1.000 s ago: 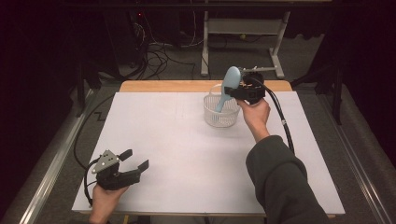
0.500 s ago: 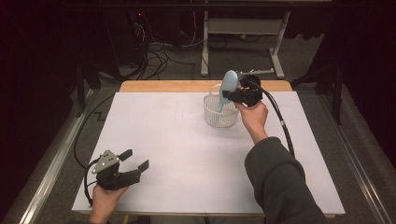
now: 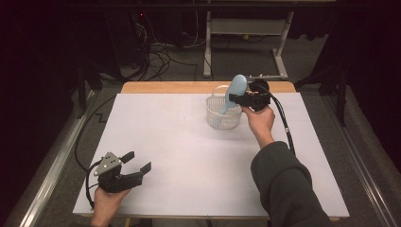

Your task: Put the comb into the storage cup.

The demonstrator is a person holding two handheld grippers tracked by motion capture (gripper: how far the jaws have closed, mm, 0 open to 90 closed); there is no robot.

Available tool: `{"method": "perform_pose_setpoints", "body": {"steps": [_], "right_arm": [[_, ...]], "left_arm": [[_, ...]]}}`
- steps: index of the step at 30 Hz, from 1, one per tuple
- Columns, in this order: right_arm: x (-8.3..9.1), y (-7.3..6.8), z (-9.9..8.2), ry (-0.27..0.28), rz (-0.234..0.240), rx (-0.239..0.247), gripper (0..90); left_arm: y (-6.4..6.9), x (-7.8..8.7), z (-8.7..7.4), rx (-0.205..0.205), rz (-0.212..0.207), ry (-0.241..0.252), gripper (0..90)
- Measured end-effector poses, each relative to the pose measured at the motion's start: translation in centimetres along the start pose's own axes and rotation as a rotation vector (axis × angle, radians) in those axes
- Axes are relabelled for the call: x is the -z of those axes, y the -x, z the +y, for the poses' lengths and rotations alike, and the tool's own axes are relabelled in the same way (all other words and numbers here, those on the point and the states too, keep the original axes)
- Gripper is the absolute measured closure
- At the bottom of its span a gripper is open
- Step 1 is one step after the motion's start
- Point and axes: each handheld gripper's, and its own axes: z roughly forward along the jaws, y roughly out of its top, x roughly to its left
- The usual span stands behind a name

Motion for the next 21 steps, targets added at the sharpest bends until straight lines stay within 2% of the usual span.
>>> {"method": "perform_pose_setpoints", "body": {"steps": [5, 12, 21], "right_arm": [[0.1, 0.1, -0.1, -0.018, -0.025, 0.025, 46.2], [0.0, 0.8, -0.6, -0.035, -0.055, 0.01, 43.4], [0.0, 1.5, -1.0, -0.049, -0.068, -0.014, 40.8]], "left_arm": [[0.0, 0.0, 0.0, -0.001, 0.0, -0.001, 19.9], [0.0, 0.0, 0.0, 0.001, 0.003, 0.001, 19.9], [0.0, 0.0, 0.0, -0.003, 0.004, 0.001, 19.9]]}}
